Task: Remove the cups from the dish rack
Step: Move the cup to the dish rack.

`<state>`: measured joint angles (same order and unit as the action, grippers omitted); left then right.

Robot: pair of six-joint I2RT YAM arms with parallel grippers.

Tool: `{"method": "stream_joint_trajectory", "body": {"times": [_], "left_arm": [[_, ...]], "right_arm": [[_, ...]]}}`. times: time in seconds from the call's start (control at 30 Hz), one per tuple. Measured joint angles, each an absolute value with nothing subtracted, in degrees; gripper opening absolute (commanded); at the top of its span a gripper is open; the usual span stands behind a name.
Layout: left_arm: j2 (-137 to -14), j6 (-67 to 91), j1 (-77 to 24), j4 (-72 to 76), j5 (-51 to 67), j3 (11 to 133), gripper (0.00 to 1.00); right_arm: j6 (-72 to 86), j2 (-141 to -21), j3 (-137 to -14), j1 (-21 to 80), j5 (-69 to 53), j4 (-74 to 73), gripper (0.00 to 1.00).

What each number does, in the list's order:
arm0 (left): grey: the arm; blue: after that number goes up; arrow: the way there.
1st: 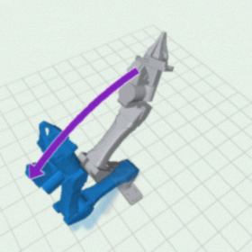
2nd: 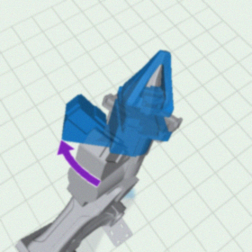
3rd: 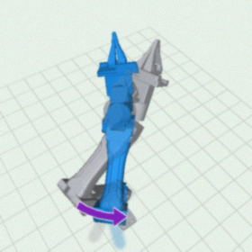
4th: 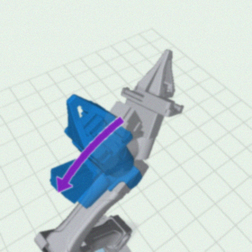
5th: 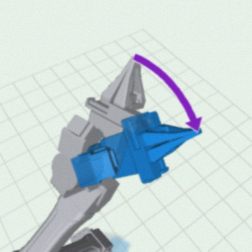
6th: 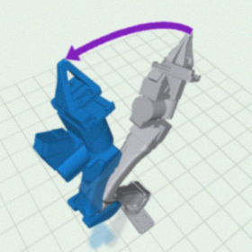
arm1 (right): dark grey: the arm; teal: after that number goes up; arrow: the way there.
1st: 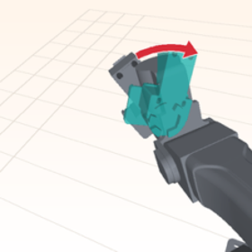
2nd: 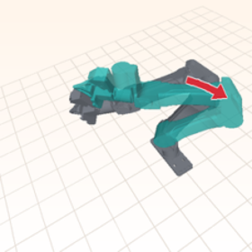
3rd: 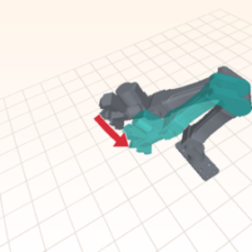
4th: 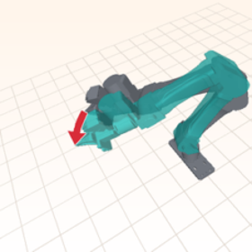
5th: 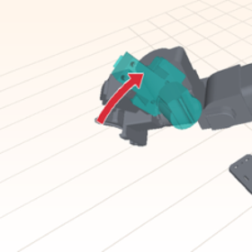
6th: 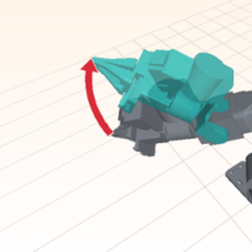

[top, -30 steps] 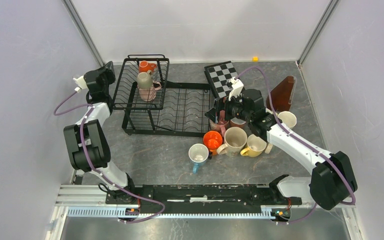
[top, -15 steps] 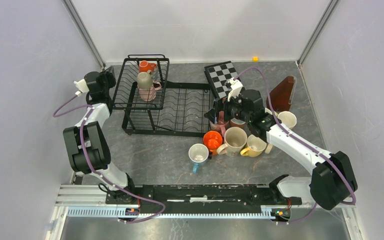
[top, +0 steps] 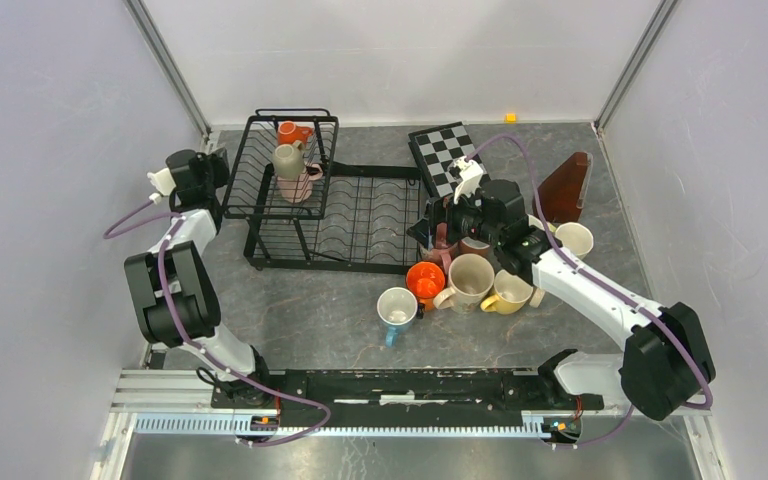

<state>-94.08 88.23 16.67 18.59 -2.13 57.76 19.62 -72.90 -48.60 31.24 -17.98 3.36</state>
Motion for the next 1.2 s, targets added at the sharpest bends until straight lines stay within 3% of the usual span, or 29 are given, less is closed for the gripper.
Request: {"method": "stream_joint_trajectory", "body": {"times": [0.43, 1.2], "left_arm": [[-94.7, 88.2, 17.4, 22.9, 3.4, 57.9, 0.06], [-94.8, 88.3, 21.5, 17.7, 5.5, 55.1, 0.05]], "right_arm": [[19.5, -72.9, -48.6, 31.8, -18.0, 3.4, 0.98], [19.2, -72.9, -48.6, 32.2, -18.0, 3.4, 0.98]]}}
